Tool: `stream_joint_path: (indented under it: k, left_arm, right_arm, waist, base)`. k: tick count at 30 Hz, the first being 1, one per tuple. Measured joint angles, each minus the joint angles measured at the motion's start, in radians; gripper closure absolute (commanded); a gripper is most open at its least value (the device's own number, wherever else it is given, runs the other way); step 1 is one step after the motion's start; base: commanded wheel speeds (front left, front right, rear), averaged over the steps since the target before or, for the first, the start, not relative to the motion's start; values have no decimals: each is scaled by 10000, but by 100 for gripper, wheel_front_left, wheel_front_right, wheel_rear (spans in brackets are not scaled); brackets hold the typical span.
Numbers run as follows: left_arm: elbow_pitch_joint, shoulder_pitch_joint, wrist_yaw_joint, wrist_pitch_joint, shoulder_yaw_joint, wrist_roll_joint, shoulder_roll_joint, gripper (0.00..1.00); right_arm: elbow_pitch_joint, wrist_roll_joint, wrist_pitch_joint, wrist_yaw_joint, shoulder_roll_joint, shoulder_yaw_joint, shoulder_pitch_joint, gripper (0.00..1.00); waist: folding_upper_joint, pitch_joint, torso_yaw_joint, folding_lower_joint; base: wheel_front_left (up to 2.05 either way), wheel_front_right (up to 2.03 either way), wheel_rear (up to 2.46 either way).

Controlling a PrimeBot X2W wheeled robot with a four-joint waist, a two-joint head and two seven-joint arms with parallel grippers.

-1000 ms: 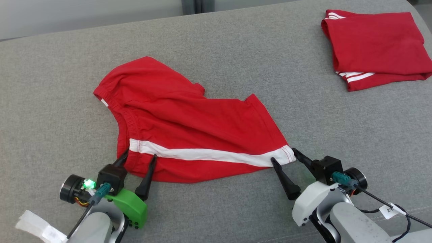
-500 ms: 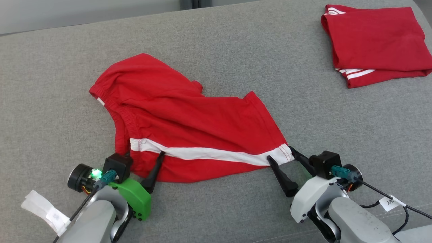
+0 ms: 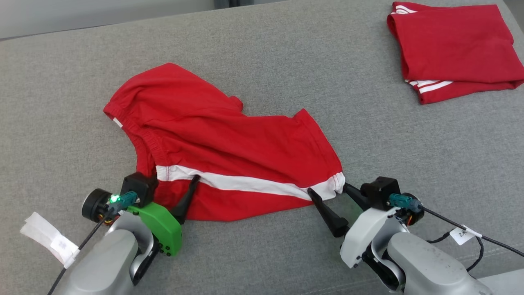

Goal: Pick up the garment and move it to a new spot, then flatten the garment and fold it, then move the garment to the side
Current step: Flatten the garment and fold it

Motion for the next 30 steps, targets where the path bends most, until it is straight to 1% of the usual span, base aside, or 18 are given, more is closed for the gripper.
stream_joint_path:
  k: [4, 7, 8, 9, 10, 11, 17, 19, 21, 24, 26, 30]
  left_arm:
    - [-174, -337, 0, 0, -165, -754, 38, 0]
    - [-236, -598, 0, 0, -407, -1093, 115, 0]
    - [-238, -660, 0, -2, -489, -1158, 136, 2]
    - [-230, -734, 0, -4, -577, -1260, 153, 66]
    - [-211, -798, 0, -8, -650, -1371, 165, 100]
    - [-178, -848, 0, -12, -702, -1442, 173, 100]
    - [94, -931, 0, 59, -1434, -1848, 190, 100]
    - [67, -939, 0, 36, -1521, -2017, 219, 100]
    - [-58, -1007, 0, 29, -1499, -2123, 265, 100]
    - [-430, -1306, 0, 8, -1133, -2194, 374, 100]
    - [-840, -1466, 0, -13, -723, -2194, 420, 100]
    - [-1737, -1616, -2, -15, 581, -2376, 428, 100]
  right_arm:
    - [-144, 568, 2, 2, -27, 270, -300, 0]
    - [-207, 915, 2, 2, -52, 443, -514, 0]
    - [-242, 997, 2, 0, -56, 470, -570, 0]
    - [-261, 1133, 2, 2, -54, 474, -639, 6]
    - [-211, 1179, 2, 2, -75, 537, -708, 59]
    - [-157, 1177, 2, 2, -102, 593, -756, 100]
    - [391, 838, 0, 2, -309, 1143, -1137, 100]
    - [430, 932, 0, 2, -291, 1104, -1147, 100]
    - [311, 1139, 2, 2, -311, 842, -1156, 100]
    - [-157, 1367, 2, 2, -378, 435, -1215, 100]
    - [-554, 1499, 4, 2, -407, 186, -1246, 100]
    - [-1292, 1802, 4, 2, -556, -504, -1551, 100]
  waist:
    - [0, 94, 5, -1]
    - [0, 154, 12, 0]
    - [0, 169, 17, 0]
    - [0, 187, 25, 0]
    - [0, 207, 36, 0]
    - [0, 223, 45, 0]
    - [0, 306, 130, 0]
    - [0, 301, 151, 0]
    - [0, 281, 190, 0]
    - [0, 228, 267, 0]
    - [0, 194, 324, 0]
    - [0, 166, 457, 0]
  base:
    - [0, 0, 0]
    - [0, 0, 0]
    - [0, 0, 0]
    - [0, 0, 0]
    - [0, 0, 0]
    - [0, 0, 0]
    - [0, 0, 0]
    - [0, 0, 0]
    - [0, 0, 0]
    - [0, 0, 0]
    - [0, 0, 0]
    - [0, 0, 0]
